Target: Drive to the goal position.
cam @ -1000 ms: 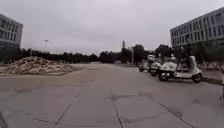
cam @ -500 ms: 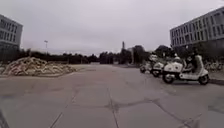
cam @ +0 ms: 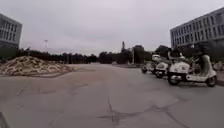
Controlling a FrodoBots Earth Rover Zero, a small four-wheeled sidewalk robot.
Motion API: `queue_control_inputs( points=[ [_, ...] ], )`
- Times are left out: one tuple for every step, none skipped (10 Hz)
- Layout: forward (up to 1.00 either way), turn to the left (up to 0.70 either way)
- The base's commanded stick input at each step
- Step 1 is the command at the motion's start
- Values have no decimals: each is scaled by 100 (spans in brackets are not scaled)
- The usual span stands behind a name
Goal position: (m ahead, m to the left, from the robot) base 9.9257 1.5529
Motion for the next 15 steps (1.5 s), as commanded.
queue_control_inputs(
  points=[
    [70,0],
    [70,0],
    [70,0],
    [70,0],
    [70,0],
    [70,0],
    [70,0],
    [70,0],
    [70,0],
    [70,0],
    [70,0],
    [70,0],
    [70,0],
    [70,0],
    [70,0]
  ],
)
